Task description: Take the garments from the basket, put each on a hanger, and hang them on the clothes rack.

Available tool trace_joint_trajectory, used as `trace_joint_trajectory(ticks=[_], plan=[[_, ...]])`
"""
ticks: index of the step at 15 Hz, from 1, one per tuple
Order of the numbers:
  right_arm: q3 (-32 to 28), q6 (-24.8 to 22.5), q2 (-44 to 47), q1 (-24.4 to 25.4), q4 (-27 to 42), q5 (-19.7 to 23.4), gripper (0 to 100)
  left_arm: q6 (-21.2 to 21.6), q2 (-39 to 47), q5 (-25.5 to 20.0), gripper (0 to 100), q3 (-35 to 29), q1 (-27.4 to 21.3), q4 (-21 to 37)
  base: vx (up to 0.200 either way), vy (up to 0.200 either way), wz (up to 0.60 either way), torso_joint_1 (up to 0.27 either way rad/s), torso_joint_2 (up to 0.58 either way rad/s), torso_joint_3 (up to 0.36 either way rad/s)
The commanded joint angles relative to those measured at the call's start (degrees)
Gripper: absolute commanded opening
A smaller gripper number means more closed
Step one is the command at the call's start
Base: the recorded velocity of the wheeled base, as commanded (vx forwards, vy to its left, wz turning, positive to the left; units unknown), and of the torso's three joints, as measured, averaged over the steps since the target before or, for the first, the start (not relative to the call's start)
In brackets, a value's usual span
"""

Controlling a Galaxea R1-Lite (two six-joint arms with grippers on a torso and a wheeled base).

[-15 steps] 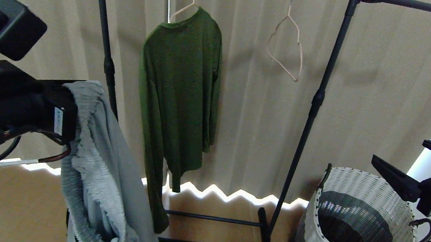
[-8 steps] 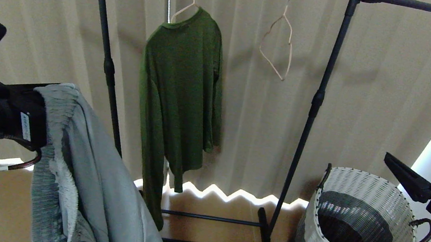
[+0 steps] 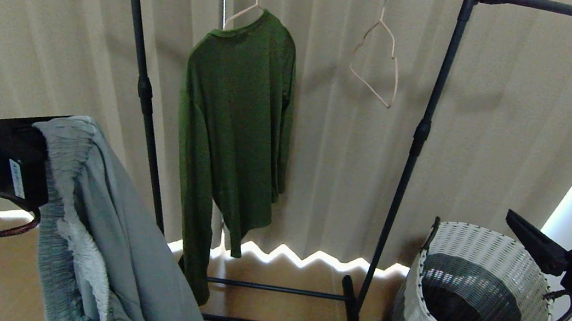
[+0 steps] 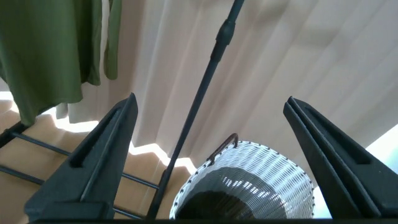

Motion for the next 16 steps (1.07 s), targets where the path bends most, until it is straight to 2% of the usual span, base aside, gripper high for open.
trace_joint_trajectory(ticks=[1,4,7,13,16], plan=[[-0.5,0.0,1.1,0.0,-0.1,0.0,100,-0.5,-0.1,-1.7,0,0.5,0.0,-0.1,0.0,0.0,0.0,0.0,0.0,0.0],[-0.3,0.0,1.3,-0.4,0.0,0.1,100,-0.5,-0.4,-3.1,0,0.5,0.1,0.0,0.0,0.0,0.0,0.047,-0.11,-0.049],[-0.1,0.0,2.0,-0.4,-0.1,0.0,100,-0.4,-0.4,-3.1,0,0.8,0.1,-0.1,0.0,0.0,0.0,0.154,-0.16,-0.24],[0.1,0.1,2.4,-0.4,-0.1,0.1,100,-0.2,-0.4,-3.1,0,2.1,0.1,-0.1,0.0,0.0,0.0,0.118,-0.55,-0.256],[0.0,0.1,2.6,-0.4,-0.2,0.2,100,0.0,-0.5,-3.1,0,2.7,0.1,-0.1,0.0,0.0,0.0,0.336,-0.47,-0.259]])
